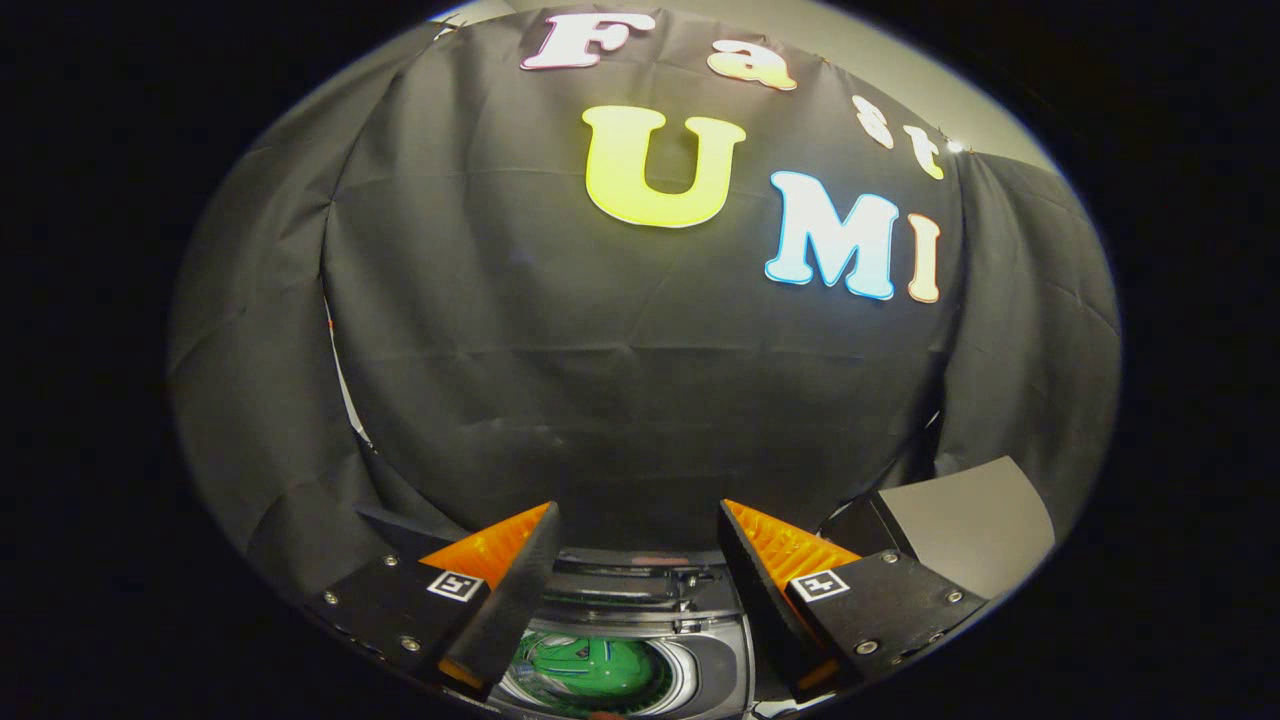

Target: Put the clothes into the washing machine and then close the washing machine lid.

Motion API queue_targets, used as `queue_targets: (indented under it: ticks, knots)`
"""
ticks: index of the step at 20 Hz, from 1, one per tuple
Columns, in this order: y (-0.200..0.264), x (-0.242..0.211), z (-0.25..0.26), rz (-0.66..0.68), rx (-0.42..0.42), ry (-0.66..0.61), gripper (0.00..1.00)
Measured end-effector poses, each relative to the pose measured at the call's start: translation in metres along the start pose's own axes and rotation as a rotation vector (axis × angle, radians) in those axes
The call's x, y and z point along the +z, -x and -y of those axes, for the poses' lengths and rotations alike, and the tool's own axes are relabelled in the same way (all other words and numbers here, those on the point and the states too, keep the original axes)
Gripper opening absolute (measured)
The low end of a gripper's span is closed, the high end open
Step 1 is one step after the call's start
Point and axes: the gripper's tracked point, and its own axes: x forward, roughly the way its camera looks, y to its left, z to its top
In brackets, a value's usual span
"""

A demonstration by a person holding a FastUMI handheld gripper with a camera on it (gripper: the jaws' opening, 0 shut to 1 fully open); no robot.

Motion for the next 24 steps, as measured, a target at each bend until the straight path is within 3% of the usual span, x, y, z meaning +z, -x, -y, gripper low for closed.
queue_targets:
  ticks: [10, 19, 24]
  knots:
    - [-0.068, -0.014, 0.008, -0.115, 0.001, 0.011, 0.95]
    - [-0.093, -0.046, -0.003, -0.222, 0.071, -0.096, 0.94]
    - [-0.094, -0.05, 0.0, -0.231, 0.06, -0.117, 0.95]
